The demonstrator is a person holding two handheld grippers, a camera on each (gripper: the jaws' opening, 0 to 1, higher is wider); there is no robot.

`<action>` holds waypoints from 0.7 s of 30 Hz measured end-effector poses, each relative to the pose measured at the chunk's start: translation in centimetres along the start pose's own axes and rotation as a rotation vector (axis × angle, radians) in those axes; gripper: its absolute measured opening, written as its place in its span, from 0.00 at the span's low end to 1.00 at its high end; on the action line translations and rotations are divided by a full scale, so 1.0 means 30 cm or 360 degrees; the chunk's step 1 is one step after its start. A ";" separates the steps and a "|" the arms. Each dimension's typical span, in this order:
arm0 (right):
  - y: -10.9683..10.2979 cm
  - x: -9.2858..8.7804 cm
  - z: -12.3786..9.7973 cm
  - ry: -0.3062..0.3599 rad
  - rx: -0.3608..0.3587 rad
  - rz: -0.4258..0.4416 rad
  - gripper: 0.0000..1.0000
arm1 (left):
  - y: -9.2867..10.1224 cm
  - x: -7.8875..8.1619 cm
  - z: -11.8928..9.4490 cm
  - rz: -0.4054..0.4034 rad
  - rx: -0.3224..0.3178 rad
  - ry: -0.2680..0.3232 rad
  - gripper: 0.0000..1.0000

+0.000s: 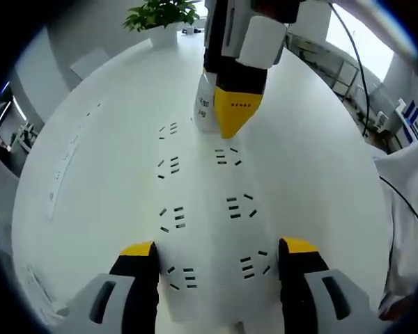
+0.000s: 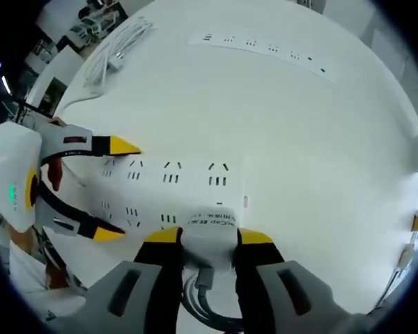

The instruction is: Straighten the power strip on the desk, plug the charger into it

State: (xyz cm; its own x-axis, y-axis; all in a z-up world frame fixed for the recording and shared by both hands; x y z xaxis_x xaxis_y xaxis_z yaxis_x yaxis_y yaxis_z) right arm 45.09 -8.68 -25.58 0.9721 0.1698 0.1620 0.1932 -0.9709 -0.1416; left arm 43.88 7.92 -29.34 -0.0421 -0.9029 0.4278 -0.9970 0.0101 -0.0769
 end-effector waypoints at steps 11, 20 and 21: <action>0.003 -0.007 -0.003 0.0029 0.0014 -0.0041 0.27 | -0.002 -0.003 0.004 -0.0013 0.0007 0.0021 0.70; 0.018 -0.033 -0.007 0.0100 0.0140 -0.0165 0.29 | -0.002 -0.004 0.006 -0.0020 0.0011 0.0024 0.71; 0.018 -0.035 -0.007 0.0111 0.0152 -0.0190 0.29 | -0.002 -0.004 0.006 -0.0020 0.0011 0.0023 0.71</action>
State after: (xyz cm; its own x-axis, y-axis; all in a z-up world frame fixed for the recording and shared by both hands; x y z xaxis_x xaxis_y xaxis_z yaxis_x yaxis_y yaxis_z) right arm 44.14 -9.43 -25.62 0.9305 0.2675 0.2501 0.3217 -0.9235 -0.2090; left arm 43.95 7.95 -29.56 -0.0308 -0.8965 0.4419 -0.9970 -0.0040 -0.0774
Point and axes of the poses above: the point that each gripper's makers call its tool centre point, and the gripper's own axes: z roughly forward along the fingers, y roughly to its right, x roughly out of its top, the point moved 9 cm from there along -z, roughly backward along the fingers, and after that the axes turned 13 degrees about z, right-handed, at the moved point
